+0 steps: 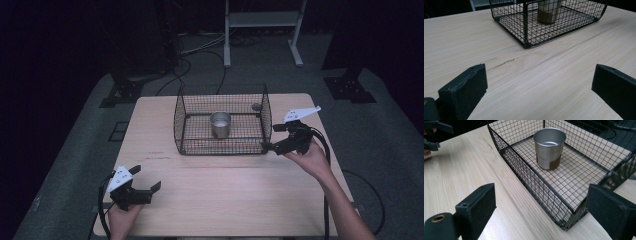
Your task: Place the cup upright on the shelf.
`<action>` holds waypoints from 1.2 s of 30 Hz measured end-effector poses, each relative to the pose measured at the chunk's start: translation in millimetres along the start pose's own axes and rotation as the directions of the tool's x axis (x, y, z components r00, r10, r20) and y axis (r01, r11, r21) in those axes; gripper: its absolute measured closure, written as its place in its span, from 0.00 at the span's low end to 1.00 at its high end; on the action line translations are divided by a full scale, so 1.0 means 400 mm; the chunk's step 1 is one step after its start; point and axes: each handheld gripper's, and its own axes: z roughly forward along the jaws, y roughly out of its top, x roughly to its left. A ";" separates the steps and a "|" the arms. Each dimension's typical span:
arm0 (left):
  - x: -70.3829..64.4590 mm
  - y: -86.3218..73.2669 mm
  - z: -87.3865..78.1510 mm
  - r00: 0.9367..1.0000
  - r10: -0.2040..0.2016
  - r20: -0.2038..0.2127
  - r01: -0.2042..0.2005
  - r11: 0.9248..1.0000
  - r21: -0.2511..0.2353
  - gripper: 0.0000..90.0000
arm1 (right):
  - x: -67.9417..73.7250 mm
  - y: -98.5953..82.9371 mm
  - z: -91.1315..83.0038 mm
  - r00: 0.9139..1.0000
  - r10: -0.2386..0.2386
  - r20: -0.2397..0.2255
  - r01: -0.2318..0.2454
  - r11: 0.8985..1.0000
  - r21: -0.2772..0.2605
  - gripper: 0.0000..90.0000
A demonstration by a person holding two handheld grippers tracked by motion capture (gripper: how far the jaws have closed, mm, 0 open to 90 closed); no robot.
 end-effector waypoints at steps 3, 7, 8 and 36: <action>0.000 0.000 -0.002 1.000 0.001 -0.005 -0.001 1.000 -0.002 0.00 | 0.000 -0.012 -0.004 1.000 0.003 0.002 -0.003 1.000 0.002 0.10; 0.001 0.000 -0.002 1.000 0.001 -0.005 -0.001 1.000 -0.001 0.00 | 0.001 -0.024 -0.014 1.000 0.008 0.007 -0.008 1.000 -0.001 0.10; 0.001 0.000 -0.002 1.000 0.001 -0.004 -0.001 1.000 0.000 0.00 | 0.001 -0.026 -0.017 1.000 0.006 0.010 -0.006 1.000 -0.001 0.10; -0.001 0.001 -0.002 1.000 0.000 -0.003 0.000 1.000 0.001 0.00 | 0.008 -0.139 -0.049 0.999 0.048 0.018 -0.047 0.999 -0.009 0.10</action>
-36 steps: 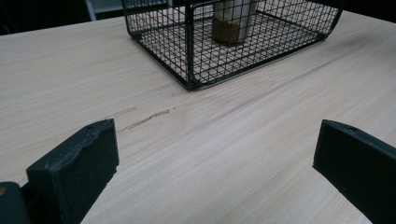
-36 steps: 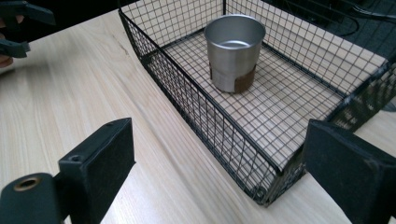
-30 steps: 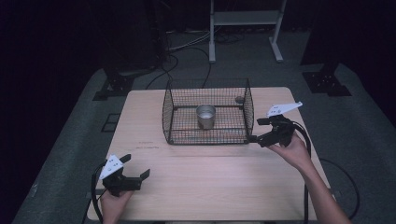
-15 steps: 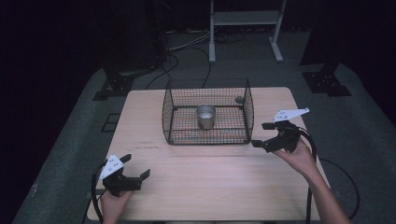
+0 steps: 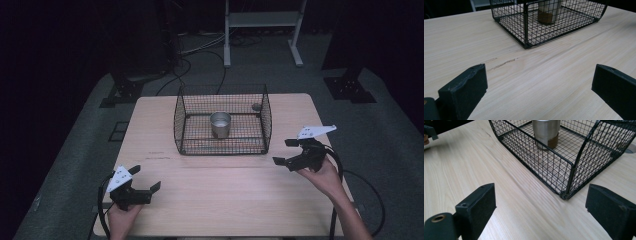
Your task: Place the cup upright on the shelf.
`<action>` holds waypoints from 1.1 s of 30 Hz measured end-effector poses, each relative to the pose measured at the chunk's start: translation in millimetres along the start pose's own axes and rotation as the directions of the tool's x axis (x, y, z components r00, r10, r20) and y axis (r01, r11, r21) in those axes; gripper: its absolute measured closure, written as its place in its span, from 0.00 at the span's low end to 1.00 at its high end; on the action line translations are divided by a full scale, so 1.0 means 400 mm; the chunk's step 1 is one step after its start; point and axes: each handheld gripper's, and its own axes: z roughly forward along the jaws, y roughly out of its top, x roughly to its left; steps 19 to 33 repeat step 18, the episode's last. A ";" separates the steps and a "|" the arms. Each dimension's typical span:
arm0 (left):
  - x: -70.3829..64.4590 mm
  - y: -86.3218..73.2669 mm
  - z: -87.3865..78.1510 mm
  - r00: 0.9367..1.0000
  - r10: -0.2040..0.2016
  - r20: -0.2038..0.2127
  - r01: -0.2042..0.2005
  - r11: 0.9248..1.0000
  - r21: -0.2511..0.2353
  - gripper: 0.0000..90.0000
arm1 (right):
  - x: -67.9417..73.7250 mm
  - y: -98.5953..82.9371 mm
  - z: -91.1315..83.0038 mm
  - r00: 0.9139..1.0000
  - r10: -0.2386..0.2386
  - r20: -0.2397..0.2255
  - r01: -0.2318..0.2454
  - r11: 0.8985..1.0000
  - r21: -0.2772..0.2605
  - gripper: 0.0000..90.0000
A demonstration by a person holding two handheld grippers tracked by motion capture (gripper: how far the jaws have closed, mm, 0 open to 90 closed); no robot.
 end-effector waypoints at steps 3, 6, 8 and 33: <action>0.000 0.000 0.000 1.000 0.003 0.001 -0.003 1.000 0.001 0.00 | -0.002 -0.014 -0.001 1.000 0.008 0.003 -0.008 1.000 0.004 0.10; -0.001 0.000 0.000 1.000 -0.001 -0.001 0.001 1.000 -0.002 0.00 | 0.000 -0.034 -0.005 1.000 0.014 0.007 -0.014 1.000 -0.004 0.10; -0.001 0.001 0.001 1.000 0.001 0.004 -0.001 1.000 -0.002 0.00 | 0.000 -0.042 -0.006 1.000 0.014 0.003 -0.014 1.000 -0.005 0.10; -0.004 0.003 0.003 1.000 -0.001 0.005 0.001 1.000 -0.005 0.00 | 0.015 -0.090 -0.013 1.000 0.021 0.015 -0.021 1.000 -0.004 0.10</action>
